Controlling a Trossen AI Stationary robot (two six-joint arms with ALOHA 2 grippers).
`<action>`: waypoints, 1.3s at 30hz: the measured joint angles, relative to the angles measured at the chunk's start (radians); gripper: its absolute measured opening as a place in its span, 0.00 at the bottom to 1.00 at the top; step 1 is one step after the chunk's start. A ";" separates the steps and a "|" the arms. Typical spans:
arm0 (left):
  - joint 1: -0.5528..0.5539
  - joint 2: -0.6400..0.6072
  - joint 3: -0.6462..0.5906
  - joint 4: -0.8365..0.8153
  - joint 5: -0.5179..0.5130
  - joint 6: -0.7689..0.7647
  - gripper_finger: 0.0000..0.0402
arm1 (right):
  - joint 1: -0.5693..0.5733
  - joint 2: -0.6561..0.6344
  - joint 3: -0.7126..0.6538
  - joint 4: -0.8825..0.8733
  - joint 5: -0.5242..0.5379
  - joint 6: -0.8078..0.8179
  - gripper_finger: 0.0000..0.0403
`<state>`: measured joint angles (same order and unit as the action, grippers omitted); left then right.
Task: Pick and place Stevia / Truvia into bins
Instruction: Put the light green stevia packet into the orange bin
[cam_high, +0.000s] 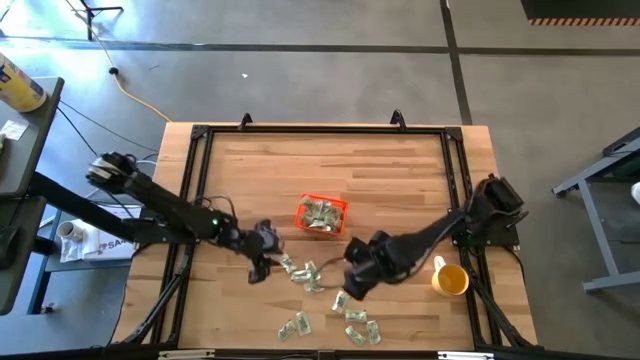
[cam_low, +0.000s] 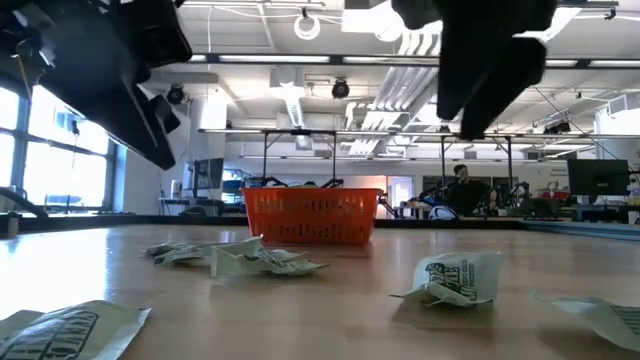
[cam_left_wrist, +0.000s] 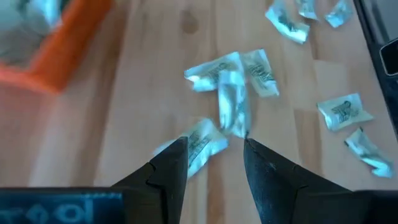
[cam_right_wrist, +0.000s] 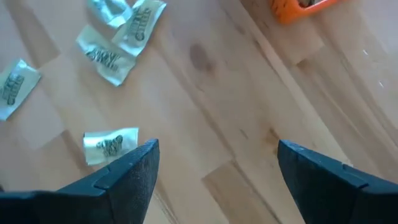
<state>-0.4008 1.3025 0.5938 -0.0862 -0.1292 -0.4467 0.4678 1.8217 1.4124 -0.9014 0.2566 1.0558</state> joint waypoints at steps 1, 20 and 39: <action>-0.012 0.027 0.005 0.023 -0.015 0.002 0.47 | 0.021 0.000 0.000 -0.001 0.021 0.018 0.78; -0.018 0.308 0.285 -0.288 -0.204 0.103 0.47 | 0.164 0.000 -0.002 -0.209 0.231 0.257 0.79; -0.018 0.299 0.285 -0.359 -0.215 -0.155 0.47 | 0.085 0.000 -0.002 -0.364 0.266 0.189 0.79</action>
<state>-0.4191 1.6020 0.8787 -0.4449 -0.3441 -0.6019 0.5530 1.8217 1.4105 -1.2654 0.5223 1.2447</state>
